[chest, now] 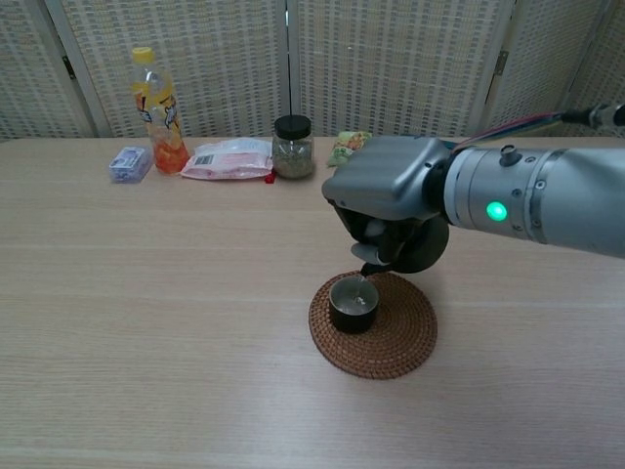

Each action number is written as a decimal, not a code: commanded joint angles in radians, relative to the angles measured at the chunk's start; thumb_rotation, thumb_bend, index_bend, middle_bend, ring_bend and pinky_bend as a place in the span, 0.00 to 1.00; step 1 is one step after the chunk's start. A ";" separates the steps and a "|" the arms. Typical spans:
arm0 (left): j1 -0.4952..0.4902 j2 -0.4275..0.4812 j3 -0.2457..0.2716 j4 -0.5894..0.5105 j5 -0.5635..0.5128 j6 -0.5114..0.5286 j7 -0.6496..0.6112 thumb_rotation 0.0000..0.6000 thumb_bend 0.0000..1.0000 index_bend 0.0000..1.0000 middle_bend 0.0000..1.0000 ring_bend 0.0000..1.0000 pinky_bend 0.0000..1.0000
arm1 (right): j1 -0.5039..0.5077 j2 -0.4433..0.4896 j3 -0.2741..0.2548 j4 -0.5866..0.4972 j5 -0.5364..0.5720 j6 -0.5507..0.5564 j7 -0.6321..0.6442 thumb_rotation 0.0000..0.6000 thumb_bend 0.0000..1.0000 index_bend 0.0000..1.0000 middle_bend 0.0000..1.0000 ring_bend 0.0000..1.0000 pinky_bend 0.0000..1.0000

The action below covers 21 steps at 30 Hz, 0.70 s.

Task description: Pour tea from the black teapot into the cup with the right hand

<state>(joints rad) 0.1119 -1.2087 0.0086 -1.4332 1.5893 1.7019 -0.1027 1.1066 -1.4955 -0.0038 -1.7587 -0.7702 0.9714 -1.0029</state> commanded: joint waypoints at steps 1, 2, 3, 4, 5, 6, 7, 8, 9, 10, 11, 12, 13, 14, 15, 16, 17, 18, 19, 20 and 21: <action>0.001 0.000 0.000 0.000 0.000 0.001 0.000 1.00 0.29 0.15 0.07 0.09 0.01 | 0.001 0.000 -0.002 -0.001 0.001 0.001 0.001 0.93 0.74 1.00 1.00 0.97 0.56; 0.001 0.000 0.000 0.000 0.000 0.001 0.000 1.00 0.29 0.15 0.07 0.09 0.01 | 0.002 0.000 -0.003 -0.001 0.001 0.001 0.001 0.93 0.74 1.00 1.00 0.97 0.56; 0.001 0.000 0.000 0.000 0.000 0.001 0.000 1.00 0.29 0.15 0.07 0.09 0.01 | 0.002 0.000 -0.004 -0.001 0.001 0.002 0.001 0.93 0.74 1.00 1.00 0.97 0.56; 0.002 0.001 0.000 0.001 0.000 0.001 0.000 1.00 0.29 0.15 0.07 0.09 0.01 | 0.003 -0.001 -0.005 0.000 0.001 0.001 0.002 0.93 0.74 1.00 1.00 0.97 0.56; 0.002 0.001 0.000 0.001 0.000 0.001 0.000 1.00 0.29 0.15 0.07 0.09 0.01 | 0.003 -0.002 -0.005 0.000 0.001 0.002 0.003 0.93 0.74 1.00 1.00 0.97 0.56; 0.002 0.001 0.000 0.001 -0.001 0.001 0.000 1.00 0.29 0.15 0.07 0.09 0.01 | 0.003 -0.002 -0.006 0.002 0.001 0.002 0.004 0.93 0.74 1.00 1.00 0.97 0.56; 0.002 0.001 0.000 0.000 -0.001 0.001 0.000 1.00 0.29 0.15 0.07 0.09 0.01 | 0.003 -0.003 -0.007 0.003 0.000 0.002 0.006 0.92 0.74 1.00 1.00 0.97 0.56; 0.003 0.001 0.000 0.001 -0.001 0.002 0.000 1.00 0.29 0.15 0.07 0.09 0.01 | 0.003 -0.003 -0.008 0.003 -0.001 0.002 0.009 0.93 0.74 1.00 1.00 0.97 0.56; 0.003 0.001 0.000 0.001 -0.001 0.001 0.001 1.00 0.29 0.15 0.07 0.09 0.01 | 0.002 -0.003 -0.009 0.003 -0.002 0.003 0.011 0.93 0.74 1.00 1.00 0.97 0.56; 0.003 0.001 0.000 0.001 -0.001 0.001 0.000 1.00 0.29 0.15 0.07 0.09 0.01 | 0.000 -0.004 -0.008 0.004 -0.002 0.003 0.017 0.93 0.74 1.00 1.00 0.97 0.56; 0.003 0.002 0.000 0.000 -0.001 0.000 0.000 1.00 0.29 0.15 0.07 0.09 0.01 | -0.002 -0.004 -0.006 0.005 0.000 0.000 0.029 0.93 0.74 1.00 1.00 0.97 0.56; 0.003 0.002 0.000 0.000 -0.001 0.001 0.000 1.00 0.29 0.15 0.07 0.09 0.01 | -0.004 -0.004 -0.005 0.005 0.000 -0.003 0.038 0.93 0.74 1.00 1.00 0.97 0.56; 0.003 0.002 0.000 0.000 0.000 0.001 0.001 1.00 0.29 0.15 0.07 0.09 0.01 | -0.005 -0.003 -0.004 0.006 -0.002 -0.004 0.043 0.93 0.74 1.00 1.00 0.97 0.56; 0.003 0.003 0.000 0.000 0.000 0.001 0.001 1.00 0.29 0.15 0.07 0.09 0.01 | -0.007 -0.003 -0.004 0.009 -0.005 -0.006 0.053 0.93 0.74 1.00 1.00 0.97 0.56; 0.003 0.003 -0.001 -0.001 -0.001 0.001 0.002 1.00 0.29 0.15 0.07 0.09 0.01 | -0.010 -0.002 -0.004 0.009 -0.008 -0.008 0.062 0.93 0.74 1.00 1.00 0.97 0.56; 0.003 0.004 0.000 -0.001 -0.001 0.001 0.003 1.00 0.29 0.15 0.07 0.09 0.01 | -0.012 -0.002 -0.003 0.010 -0.013 -0.009 0.071 0.93 0.74 1.00 1.00 0.97 0.56; 0.003 0.005 0.000 -0.002 -0.001 0.000 0.003 1.00 0.29 0.15 0.07 0.09 0.01 | -0.015 -0.001 -0.002 0.010 -0.020 -0.010 0.081 0.93 0.74 1.00 1.00 0.97 0.56; 0.003 0.005 0.000 -0.003 0.000 0.000 0.004 1.00 0.29 0.15 0.07 0.09 0.01 | -0.021 0.000 -0.001 0.012 -0.029 -0.009 0.096 0.93 0.74 1.00 1.00 0.97 0.56; 0.003 0.005 0.000 -0.004 0.000 0.000 0.005 1.00 0.29 0.15 0.07 0.09 0.01 | -0.026 0.000 0.000 0.014 -0.036 -0.009 0.111 0.93 0.74 1.00 1.00 0.97 0.56; 0.003 0.005 0.000 -0.005 0.001 0.000 0.005 1.00 0.29 0.15 0.07 0.09 0.01 | -0.032 0.000 0.002 0.015 -0.043 -0.009 0.127 0.93 0.74 1.00 1.00 0.97 0.56; 0.003 0.006 0.001 -0.006 0.002 0.000 0.007 1.00 0.29 0.15 0.07 0.09 0.01 | -0.040 0.003 0.006 0.015 -0.047 -0.012 0.152 0.93 0.74 1.00 1.00 0.97 0.56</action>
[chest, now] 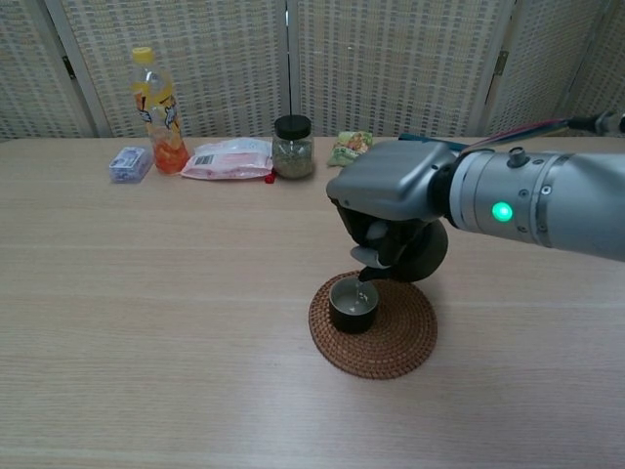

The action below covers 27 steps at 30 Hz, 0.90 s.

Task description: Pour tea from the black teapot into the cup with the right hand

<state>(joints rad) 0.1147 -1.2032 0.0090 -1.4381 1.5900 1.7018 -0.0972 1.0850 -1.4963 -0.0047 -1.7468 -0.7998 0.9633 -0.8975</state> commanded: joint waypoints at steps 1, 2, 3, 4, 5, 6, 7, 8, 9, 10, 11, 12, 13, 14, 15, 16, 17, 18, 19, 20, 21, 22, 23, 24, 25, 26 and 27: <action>0.000 0.000 0.000 -0.002 0.002 0.000 0.002 1.00 0.29 0.15 0.07 0.09 0.01 | -0.024 0.006 0.011 0.001 -0.020 -0.007 0.067 0.93 0.74 1.00 1.00 0.97 0.56; 0.000 0.001 0.000 -0.003 0.002 0.000 0.004 1.00 0.29 0.15 0.07 0.09 0.01 | -0.029 0.010 0.013 -0.001 -0.024 -0.011 0.084 0.93 0.73 1.00 1.00 0.97 0.56; -0.001 0.002 0.001 -0.004 0.003 0.000 0.005 1.00 0.29 0.15 0.07 0.09 0.01 | -0.035 0.017 0.015 -0.004 -0.029 -0.015 0.103 0.93 0.73 1.00 1.00 0.97 0.56; -0.001 0.003 0.001 -0.005 0.003 0.000 0.006 1.00 0.29 0.15 0.07 0.09 0.01 | -0.040 0.022 0.018 -0.006 -0.033 -0.016 0.118 0.92 0.73 1.00 1.00 0.97 0.56; -0.001 0.004 0.001 -0.006 0.004 0.000 0.007 1.00 0.29 0.15 0.07 0.09 0.01 | -0.045 0.027 0.020 -0.009 -0.037 -0.017 0.133 0.92 0.73 1.00 1.00 0.97 0.56; -0.002 0.004 0.000 -0.008 0.005 -0.001 0.008 1.00 0.29 0.15 0.07 0.09 0.01 | -0.054 0.034 0.023 -0.012 -0.042 -0.020 0.156 0.93 0.73 1.00 1.00 0.97 0.56; -0.003 0.004 0.001 -0.009 0.006 -0.001 0.009 1.00 0.29 0.15 0.07 0.09 0.01 | -0.061 0.039 0.026 -0.015 -0.044 -0.023 0.177 0.93 0.72 1.00 1.00 0.97 0.56; -0.003 0.004 0.001 -0.010 0.007 -0.001 0.010 1.00 0.29 0.15 0.07 0.09 0.01 | -0.068 0.045 0.030 -0.018 -0.045 -0.028 0.201 0.93 0.72 1.00 1.00 0.97 0.56; -0.004 0.005 0.001 -0.011 0.008 -0.002 0.011 1.00 0.29 0.15 0.07 0.09 0.01 | -0.078 0.056 0.035 -0.026 -0.043 -0.039 0.238 0.93 0.72 1.00 1.00 0.97 0.56; -0.005 0.005 0.001 -0.012 0.009 -0.002 0.013 1.00 0.29 0.15 0.07 0.09 0.01 | -0.085 0.065 0.039 -0.031 -0.043 -0.047 0.264 0.93 0.72 1.00 1.00 0.97 0.56; -0.005 0.005 0.001 -0.014 0.010 -0.003 0.014 1.00 0.29 0.15 0.07 0.09 0.01 | -0.092 0.075 0.042 -0.034 -0.048 -0.052 0.285 0.93 0.72 1.00 1.00 0.97 0.56; -0.006 0.006 0.001 -0.015 0.011 -0.003 0.015 1.00 0.29 0.15 0.07 0.09 0.01 | -0.100 0.089 0.044 -0.036 -0.059 -0.055 0.307 0.93 0.72 1.00 1.00 0.97 0.56; -0.007 0.006 0.001 -0.016 0.011 -0.004 0.016 1.00 0.29 0.15 0.07 0.09 0.01 | -0.107 0.098 0.044 -0.037 -0.067 -0.056 0.322 0.93 0.72 1.00 1.00 0.97 0.56; -0.007 0.007 0.002 -0.017 0.012 -0.005 0.016 1.00 0.29 0.15 0.07 0.09 0.01 | -0.114 0.108 0.045 -0.039 -0.073 -0.057 0.338 0.93 0.72 1.00 1.00 0.97 0.56; -0.008 0.007 0.002 -0.019 0.014 -0.004 0.017 1.00 0.29 0.15 0.07 0.09 0.01 | -0.123 0.122 0.049 -0.043 -0.080 -0.059 0.364 0.93 0.72 1.00 1.00 0.97 0.56; -0.008 0.007 0.002 -0.020 0.014 -0.005 0.017 1.00 0.29 0.15 0.07 0.09 0.01 | -0.131 0.133 0.051 -0.046 -0.084 -0.062 0.385 0.93 0.72 1.00 1.00 0.97 0.56; -0.009 0.007 0.002 -0.021 0.014 -0.006 0.018 1.00 0.29 0.15 0.07 0.09 0.01 | -0.139 0.144 0.055 -0.049 -0.088 -0.066 0.408 0.93 0.71 1.00 1.00 0.97 0.56; -0.010 0.007 0.002 -0.022 0.015 -0.007 0.018 1.00 0.29 0.15 0.07 0.09 0.01 | -0.150 0.158 0.060 -0.050 -0.093 -0.072 0.442 0.93 0.71 1.00 1.00 0.97 0.56; -0.011 0.007 0.003 -0.022 0.016 -0.009 0.019 1.00 0.29 0.15 0.07 0.09 0.01 | -0.159 0.168 0.063 -0.049 -0.099 -0.076 0.466 0.93 0.70 1.00 1.00 0.97 0.56; -0.011 0.007 0.004 -0.023 0.016 -0.011 0.021 1.00 0.29 0.15 0.07 0.09 0.01 | -0.167 0.178 0.065 -0.046 -0.104 -0.081 0.489 0.93 0.70 1.00 1.00 0.97 0.56; -0.012 0.007 0.005 -0.023 0.017 -0.013 0.022 1.00 0.29 0.15 0.07 0.09 0.01 | -0.179 0.189 0.068 -0.040 -0.113 -0.085 0.519 0.93 0.69 1.00 1.00 0.97 0.56; -0.013 0.006 0.005 -0.024 0.018 -0.014 0.023 1.00 0.29 0.15 0.07 0.09 0.01 | -0.187 0.197 0.070 -0.034 -0.120 -0.088 0.540 0.93 0.68 1.00 1.00 0.97 0.56; -0.014 0.006 0.005 -0.025 0.019 -0.015 0.023 1.00 0.29 0.15 0.07 0.09 0.01 | -0.196 0.205 0.072 -0.027 -0.125 -0.092 0.562 0.93 0.67 1.00 1.00 0.97 0.56; -0.015 0.005 0.006 -0.025 0.020 -0.016 0.025 1.00 0.29 0.15 0.07 0.09 0.01 | -0.208 0.213 0.076 -0.019 -0.132 -0.096 0.595 0.93 0.66 1.00 1.00 0.96 0.56; -0.015 0.005 0.006 -0.025 0.020 -0.017 0.026 1.00 0.29 0.15 0.07 0.09 0.01 | -0.216 0.219 0.079 -0.011 -0.138 -0.100 0.619 0.93 0.65 1.00 1.00 0.96 0.56; -0.016 0.004 0.007 -0.025 0.020 -0.019 0.026 1.00 0.29 0.15 0.07 0.09 0.01 | -0.225 0.225 0.082 -0.003 -0.145 -0.104 0.642 0.93 0.65 1.00 1.00 0.96 0.56; -0.017 0.004 0.008 -0.025 0.021 -0.021 0.027 1.00 0.29 0.15 0.07 0.09 0.01 | -0.235 0.231 0.085 0.010 -0.156 -0.109 0.672 0.93 0.64 1.00 1.00 0.96 0.56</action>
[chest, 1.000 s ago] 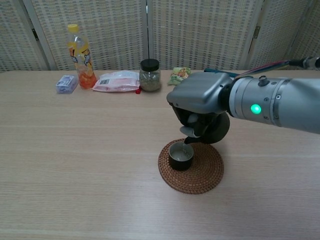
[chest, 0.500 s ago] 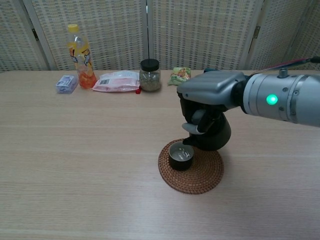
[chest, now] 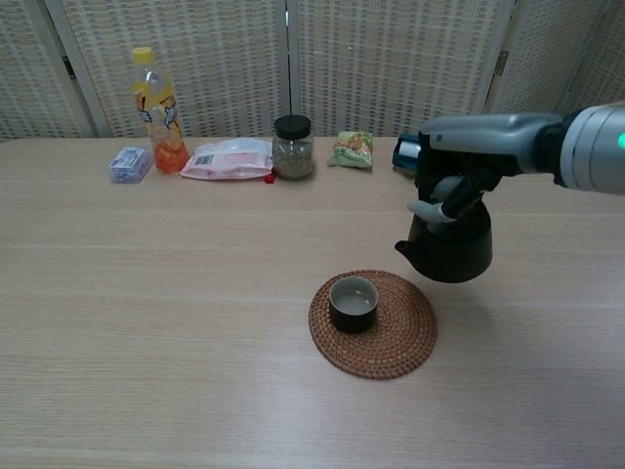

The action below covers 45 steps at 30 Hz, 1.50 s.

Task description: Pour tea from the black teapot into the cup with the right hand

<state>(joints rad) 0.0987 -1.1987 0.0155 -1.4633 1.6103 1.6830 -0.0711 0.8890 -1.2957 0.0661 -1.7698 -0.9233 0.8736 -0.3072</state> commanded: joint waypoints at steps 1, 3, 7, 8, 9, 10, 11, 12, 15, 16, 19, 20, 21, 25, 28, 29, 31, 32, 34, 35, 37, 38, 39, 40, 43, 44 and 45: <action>-0.002 -0.001 0.002 0.000 0.002 -0.003 0.003 1.00 0.29 0.15 0.07 0.09 0.01 | -0.047 0.034 0.016 0.043 -0.041 -0.024 0.103 0.93 0.64 1.00 1.00 0.96 0.56; -0.004 -0.003 0.003 -0.002 0.005 -0.005 0.005 1.00 0.29 0.15 0.07 0.09 0.01 | -0.062 0.040 0.015 0.072 -0.061 -0.033 0.139 0.92 0.63 1.00 1.00 0.96 0.56; -0.005 -0.006 0.006 -0.005 0.006 -0.010 0.011 1.00 0.29 0.15 0.07 0.09 0.01 | -0.093 0.033 0.004 0.131 -0.096 -0.042 0.192 0.93 0.63 1.00 1.00 0.96 0.56; -0.006 -0.006 0.007 -0.005 0.006 -0.012 0.013 1.00 0.29 0.15 0.07 0.09 0.01 | -0.100 0.030 0.003 0.144 -0.103 -0.044 0.204 0.93 0.63 1.00 1.00 0.96 0.56; -0.007 -0.006 0.007 -0.006 0.007 -0.013 0.015 1.00 0.29 0.15 0.07 0.09 0.01 | -0.108 0.027 0.003 0.162 -0.112 -0.045 0.220 0.93 0.63 1.00 1.00 0.96 0.56; -0.007 -0.006 0.007 -0.008 0.007 -0.014 0.017 1.00 0.29 0.15 0.07 0.09 0.01 | -0.113 0.024 0.003 0.175 -0.119 -0.044 0.231 0.93 0.63 1.00 1.00 0.96 0.56; -0.008 -0.006 0.007 -0.009 0.008 -0.014 0.019 1.00 0.29 0.15 0.07 0.09 0.01 | -0.118 0.021 0.003 0.187 -0.126 -0.045 0.240 0.93 0.62 1.00 1.00 0.96 0.56; -0.009 -0.006 0.007 -0.012 0.009 -0.014 0.021 1.00 0.29 0.15 0.07 0.09 0.01 | -0.124 0.018 0.003 0.202 -0.134 -0.047 0.251 0.93 0.62 1.00 1.00 0.96 0.56; -0.011 -0.009 0.009 -0.015 0.010 -0.017 0.026 1.00 0.29 0.15 0.07 0.09 0.01 | -0.138 0.006 0.000 0.239 -0.156 -0.050 0.271 0.93 0.62 1.00 1.00 0.96 0.56; -0.011 -0.010 0.010 -0.015 0.010 -0.019 0.028 1.00 0.29 0.15 0.07 0.09 0.01 | -0.142 0.001 -0.001 0.249 -0.161 -0.050 0.277 0.93 0.62 1.00 1.00 0.96 0.56; -0.013 -0.014 0.012 -0.017 0.011 -0.024 0.033 1.00 0.29 0.15 0.07 0.09 0.01 | -0.153 -0.017 0.002 0.286 -0.178 -0.050 0.298 0.93 0.62 1.00 1.00 0.96 0.56; -0.013 -0.014 0.012 -0.017 0.010 -0.025 0.034 1.00 0.29 0.15 0.07 0.09 0.01 | -0.157 -0.024 0.004 0.296 -0.184 -0.047 0.306 0.93 0.61 1.00 1.00 0.96 0.56; -0.014 -0.014 0.011 -0.018 0.010 -0.027 0.036 1.00 0.29 0.15 0.07 0.09 0.01 | -0.161 -0.033 0.007 0.310 -0.190 -0.046 0.317 0.93 0.61 1.00 1.00 0.96 0.56; -0.016 -0.013 0.011 -0.022 0.010 -0.027 0.040 1.00 0.29 0.15 0.07 0.09 0.01 | -0.168 -0.058 0.012 0.348 -0.208 -0.059 0.348 0.93 0.47 1.00 1.00 0.96 0.56; -0.016 -0.012 0.011 -0.024 0.010 -0.027 0.043 1.00 0.29 0.15 0.07 0.09 0.01 | -0.171 -0.072 0.017 0.365 -0.222 -0.069 0.369 0.93 0.26 1.00 1.00 0.96 0.56; -0.016 -0.012 0.011 -0.025 0.009 -0.027 0.043 1.00 0.29 0.15 0.07 0.09 0.01 | -0.171 -0.074 0.019 0.368 -0.226 -0.072 0.374 0.93 0.21 1.00 1.00 0.96 0.56; -0.015 -0.011 0.012 -0.026 0.008 -0.026 0.044 1.00 0.29 0.15 0.07 0.09 0.01 | -0.172 -0.079 0.021 0.376 -0.234 -0.076 0.380 0.93 0.15 1.00 1.00 0.96 0.56; -0.015 -0.011 0.012 -0.026 0.008 -0.026 0.045 1.00 0.29 0.15 0.07 0.09 0.01 | -0.172 -0.082 0.022 0.381 -0.238 -0.078 0.379 0.93 0.15 1.00 1.00 0.96 0.56; -0.014 -0.010 0.012 -0.027 0.007 -0.026 0.046 1.00 0.29 0.15 0.07 0.09 0.01 | -0.174 -0.085 0.023 0.385 -0.242 -0.080 0.378 0.93 0.15 1.00 1.00 0.96 0.56; -0.014 -0.010 0.012 -0.027 0.007 -0.026 0.045 1.00 0.29 0.15 0.07 0.09 0.01 | -0.174 -0.085 0.023 0.386 -0.244 -0.082 0.377 0.93 0.15 1.00 1.00 0.96 0.56; -0.015 -0.010 0.012 -0.028 0.007 -0.026 0.045 1.00 0.29 0.15 0.07 0.09 0.01 | -0.176 -0.084 0.024 0.385 -0.250 -0.083 0.375 0.93 0.15 1.00 1.00 0.96 0.49; -0.015 -0.009 0.012 -0.029 0.007 -0.026 0.045 1.00 0.29 0.15 0.07 0.09 0.01 | -0.177 -0.084 0.025 0.382 -0.253 -0.082 0.376 0.93 0.15 1.00 1.00 0.96 0.45; -0.015 -0.009 0.012 -0.028 0.007 -0.026 0.045 1.00 0.29 0.15 0.07 0.09 0.01 | -0.178 -0.082 0.025 0.380 -0.256 -0.084 0.378 0.93 0.14 1.00 1.00 0.96 0.37; -0.015 -0.009 0.012 -0.028 0.008 -0.026 0.045 1.00 0.29 0.15 0.07 0.09 0.01 | -0.179 -0.081 0.026 0.378 -0.258 -0.085 0.379 0.93 0.14 1.00 1.00 0.96 0.31; -0.017 -0.010 0.012 -0.029 0.008 -0.028 0.045 1.00 0.29 0.15 0.07 0.09 0.01 | -0.180 -0.079 0.026 0.377 -0.264 -0.084 0.368 0.93 0.14 1.00 1.00 0.96 0.20; -0.017 -0.011 0.012 -0.028 0.008 -0.028 0.045 1.00 0.29 0.15 0.07 0.09 0.01 | -0.180 -0.079 0.027 0.376 -0.264 -0.085 0.365 0.93 0.14 1.00 1.00 0.96 0.18; -0.017 -0.011 0.012 -0.028 0.008 -0.027 0.045 1.00 0.29 0.15 0.07 0.09 0.01 | -0.180 -0.078 0.028 0.374 -0.264 -0.088 0.362 0.93 0.14 1.00 1.00 0.96 0.16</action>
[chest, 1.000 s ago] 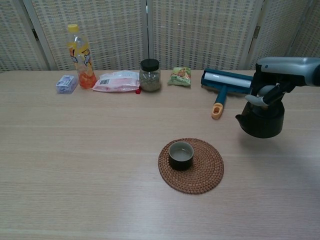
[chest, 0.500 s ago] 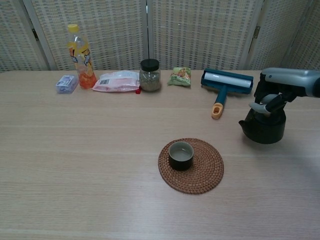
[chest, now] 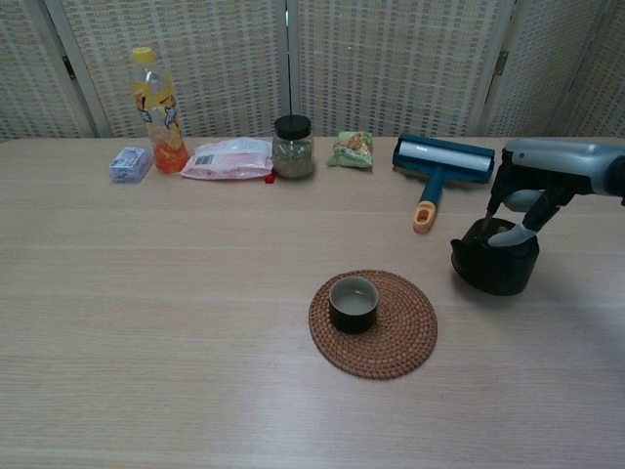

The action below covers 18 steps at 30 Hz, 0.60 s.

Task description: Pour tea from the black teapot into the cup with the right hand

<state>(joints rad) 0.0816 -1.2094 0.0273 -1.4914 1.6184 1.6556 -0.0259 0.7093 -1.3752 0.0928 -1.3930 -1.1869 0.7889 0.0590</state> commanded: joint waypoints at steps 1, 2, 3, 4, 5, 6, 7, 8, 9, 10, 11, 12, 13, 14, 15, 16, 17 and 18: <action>0.000 0.000 0.000 0.000 -0.001 -0.001 0.000 1.00 0.29 0.15 0.07 0.09 0.01 | 0.000 0.002 0.002 -0.004 0.001 -0.005 -0.006 0.93 0.14 1.00 1.00 0.96 0.15; 0.000 0.000 0.000 0.000 -0.001 -0.001 0.000 1.00 0.29 0.15 0.07 0.09 0.01 | 0.000 0.002 0.003 -0.004 0.001 -0.005 -0.009 0.93 0.14 1.00 1.00 0.96 0.15; 0.000 0.000 0.000 0.001 -0.001 -0.001 0.000 1.00 0.29 0.15 0.07 0.09 0.01 | -0.001 0.001 0.002 -0.004 0.001 -0.006 -0.012 0.93 0.14 1.00 1.00 0.96 0.15; 0.000 0.000 0.000 0.001 -0.002 -0.001 -0.001 1.00 0.29 0.15 0.07 0.09 0.01 | -0.001 0.000 0.002 -0.004 0.001 -0.008 -0.015 0.93 0.14 1.00 1.00 0.96 0.15; 0.000 -0.001 0.000 0.001 -0.002 -0.002 -0.001 1.00 0.29 0.15 0.07 0.09 0.01 | -0.001 -0.001 0.002 -0.002 0.002 -0.009 -0.020 0.93 0.14 1.00 1.00 0.96 0.15; 0.000 -0.001 0.000 0.002 -0.002 -0.002 -0.002 1.00 0.29 0.15 0.07 0.09 0.01 | -0.001 -0.002 0.001 0.001 0.002 -0.009 -0.025 0.93 0.14 1.00 1.00 0.96 0.15; -0.001 -0.001 0.001 0.002 -0.002 -0.002 -0.002 1.00 0.29 0.15 0.07 0.09 0.01 | -0.002 -0.004 0.000 0.004 0.002 -0.010 -0.031 0.93 0.14 1.00 1.00 0.96 0.15; -0.001 -0.001 0.001 0.003 -0.002 -0.003 -0.002 1.00 0.29 0.15 0.07 0.09 0.01 | -0.002 -0.007 -0.001 0.008 0.002 -0.008 -0.039 0.93 0.14 1.00 1.00 0.95 0.15; -0.001 -0.002 0.001 0.003 -0.002 -0.004 -0.003 1.00 0.29 0.15 0.07 0.09 0.01 | -0.003 -0.010 -0.004 0.014 0.001 -0.006 -0.052 0.93 0.14 1.00 1.00 0.95 0.15; -0.002 -0.003 0.001 0.004 -0.002 -0.005 -0.003 1.00 0.29 0.15 0.07 0.09 0.01 | -0.003 -0.012 -0.005 0.017 0.001 -0.005 -0.061 0.93 0.13 1.00 1.00 0.95 0.15; -0.002 -0.003 0.001 0.004 -0.002 -0.005 -0.003 1.00 0.29 0.15 0.07 0.09 0.01 | -0.004 -0.016 -0.006 0.020 0.003 -0.002 -0.071 0.93 0.13 1.00 1.00 0.94 0.15; -0.003 -0.004 0.001 0.004 -0.002 -0.006 -0.003 1.00 0.29 0.15 0.07 0.09 0.01 | -0.005 -0.018 -0.006 0.022 0.004 -0.001 -0.078 0.93 0.12 1.00 1.00 0.94 0.15; -0.003 -0.004 0.001 0.005 -0.002 -0.006 -0.003 1.00 0.29 0.15 0.07 0.09 0.01 | -0.005 -0.019 -0.007 0.023 0.006 -0.002 -0.083 0.93 0.11 1.00 1.00 0.94 0.15; -0.003 -0.004 0.002 0.005 -0.002 -0.007 -0.004 1.00 0.29 0.15 0.07 0.09 0.01 | -0.006 -0.020 -0.007 0.024 0.007 -0.002 -0.088 0.93 0.09 1.00 1.00 0.94 0.15; -0.004 -0.004 0.002 0.005 -0.002 -0.007 -0.004 1.00 0.29 0.15 0.07 0.09 0.01 | -0.007 -0.022 -0.007 0.025 0.007 -0.001 -0.094 0.93 0.08 1.00 1.00 0.93 0.15; -0.004 -0.003 0.002 0.005 -0.002 -0.008 -0.004 1.00 0.29 0.15 0.07 0.09 0.01 | -0.007 -0.023 -0.008 0.027 0.008 0.000 -0.098 0.93 0.07 1.00 0.99 0.92 0.15; -0.004 -0.003 0.003 0.005 -0.001 -0.008 -0.004 1.00 0.29 0.15 0.07 0.09 0.01 | -0.008 -0.024 -0.007 0.029 0.009 0.002 -0.102 0.93 0.06 1.00 0.99 0.91 0.15; -0.004 -0.003 0.004 0.004 -0.001 -0.009 -0.004 1.00 0.29 0.15 0.07 0.09 0.01 | -0.009 -0.026 -0.007 0.031 0.010 0.003 -0.107 0.93 0.05 1.00 0.99 0.91 0.15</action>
<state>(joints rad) 0.0779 -1.2126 0.0311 -1.4870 1.6171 1.6467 -0.0296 0.7013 -1.3999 0.0857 -1.3642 -1.1784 0.7907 -0.0450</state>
